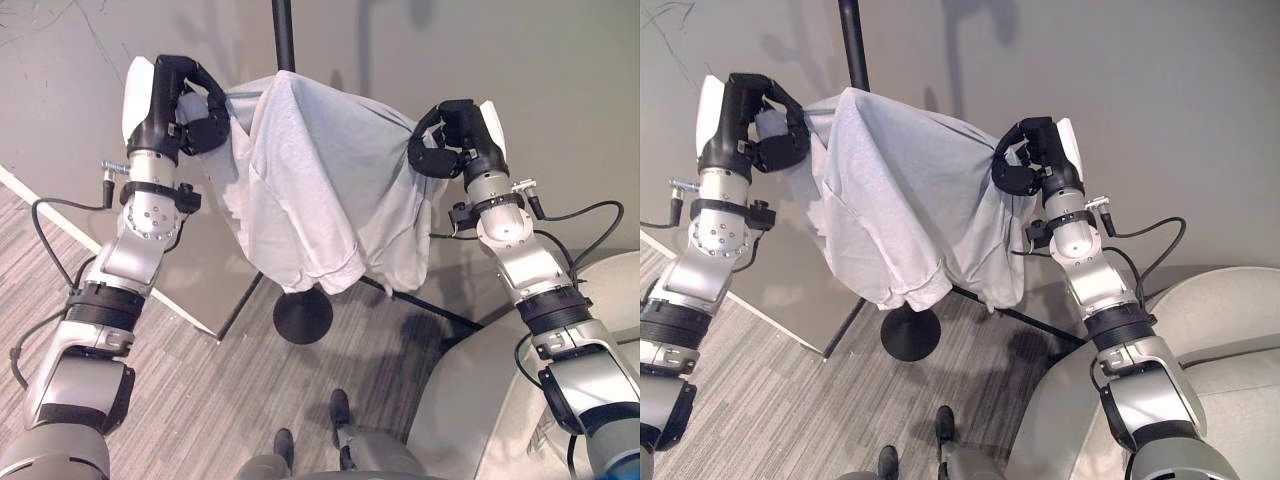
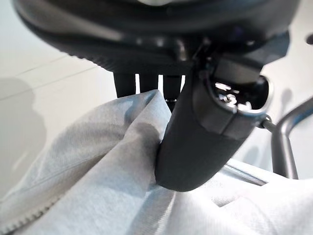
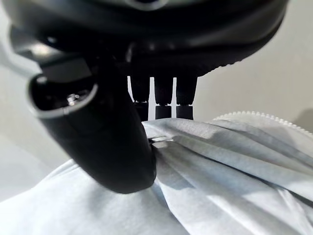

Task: Hang the clothes on the sofa on the clothes rack.

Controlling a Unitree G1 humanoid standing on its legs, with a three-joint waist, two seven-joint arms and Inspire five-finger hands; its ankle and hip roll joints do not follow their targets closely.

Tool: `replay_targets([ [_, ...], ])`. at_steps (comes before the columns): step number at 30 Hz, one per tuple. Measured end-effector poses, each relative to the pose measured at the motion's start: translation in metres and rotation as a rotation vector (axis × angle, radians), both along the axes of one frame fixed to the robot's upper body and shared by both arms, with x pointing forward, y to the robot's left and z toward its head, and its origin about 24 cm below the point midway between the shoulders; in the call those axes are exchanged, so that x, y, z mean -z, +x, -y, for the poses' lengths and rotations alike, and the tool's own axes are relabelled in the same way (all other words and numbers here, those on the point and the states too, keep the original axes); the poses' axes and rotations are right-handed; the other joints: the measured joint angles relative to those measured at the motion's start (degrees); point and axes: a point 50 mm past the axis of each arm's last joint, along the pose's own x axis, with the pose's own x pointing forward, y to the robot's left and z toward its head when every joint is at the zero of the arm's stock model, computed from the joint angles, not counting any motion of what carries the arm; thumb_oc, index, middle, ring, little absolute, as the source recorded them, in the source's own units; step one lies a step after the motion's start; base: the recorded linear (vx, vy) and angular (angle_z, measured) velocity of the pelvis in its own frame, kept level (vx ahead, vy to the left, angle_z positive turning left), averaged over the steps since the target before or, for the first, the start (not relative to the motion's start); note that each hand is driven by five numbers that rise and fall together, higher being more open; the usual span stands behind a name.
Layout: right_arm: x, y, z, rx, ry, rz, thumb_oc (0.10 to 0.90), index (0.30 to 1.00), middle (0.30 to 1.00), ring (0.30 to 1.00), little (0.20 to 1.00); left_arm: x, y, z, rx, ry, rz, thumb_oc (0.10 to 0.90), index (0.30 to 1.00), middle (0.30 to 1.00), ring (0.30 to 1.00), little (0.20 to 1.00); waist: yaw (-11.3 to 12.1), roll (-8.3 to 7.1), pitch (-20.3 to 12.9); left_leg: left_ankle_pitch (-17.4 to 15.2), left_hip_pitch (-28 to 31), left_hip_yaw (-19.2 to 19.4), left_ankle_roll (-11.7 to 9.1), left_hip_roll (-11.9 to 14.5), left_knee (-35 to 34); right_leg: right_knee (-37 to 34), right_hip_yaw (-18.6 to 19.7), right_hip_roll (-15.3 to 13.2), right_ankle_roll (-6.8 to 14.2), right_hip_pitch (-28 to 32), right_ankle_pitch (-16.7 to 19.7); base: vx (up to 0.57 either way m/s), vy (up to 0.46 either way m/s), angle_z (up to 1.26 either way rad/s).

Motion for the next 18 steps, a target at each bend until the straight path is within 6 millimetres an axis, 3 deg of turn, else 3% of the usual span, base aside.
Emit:
replay_targets([
  [3,0.009,0.0,-0.008,-0.015,0.065,-0.02,0.4,0.3,0.3,0.3,0.3,0.014,-0.001,0.003,0.004,-0.063,-0.026,0.4,0.3,0.3,0.3,0.3,0.1,0.0,0.0,0.0,-0.1,0.0,0.0,0.0,0.0,0.0,0.0,0.0,0.0,-0.1,0.0,0.0,0.0,0.0],
  [13,0.013,0.0,-0.015,-0.028,0.104,-0.03,0.4,0.3,0.3,0.3,0.3,0.02,-0.002,0.001,-0.005,-0.112,-0.029,0.4,0.3,0.3,0.3,0.3,0.3,0.02,-0.2,0.1,0.0,0.0,0.0,0.0,0.0,0.0,-0.1,0.0,0.0,0.0,0.0,0.0,0.0,0.0],
  [17,0.016,0.0,-0.024,-0.048,0.133,-0.038,0.4,0.3,0.3,0.3,0.3,0.031,-0.004,-0.001,-0.017,-0.123,-0.06,0.4,0.3,0.3,0.3,0.3,0.2,0.05,-0.3,0.1,0.3,0.1,0.0,0.1,0.0,0.0,-0.1,0.1,0.0,0.2,0.0,0.0,0.0,0.0],
  [18,0.018,0.0,-0.027,-0.055,0.144,-0.043,0.519,0.479,0.479,0.479,0.479,0.036,-0.005,-0.002,-0.023,-0.137,-0.073,0.4,0.3,0.3,0.3,0.3,0.3,0.05,-0.3,0.1,0.3,0.1,0.0,0.1,0.0,0.0,-0.1,0.1,0.0,0.2,0.0,0.0,0.0,0.0],
])
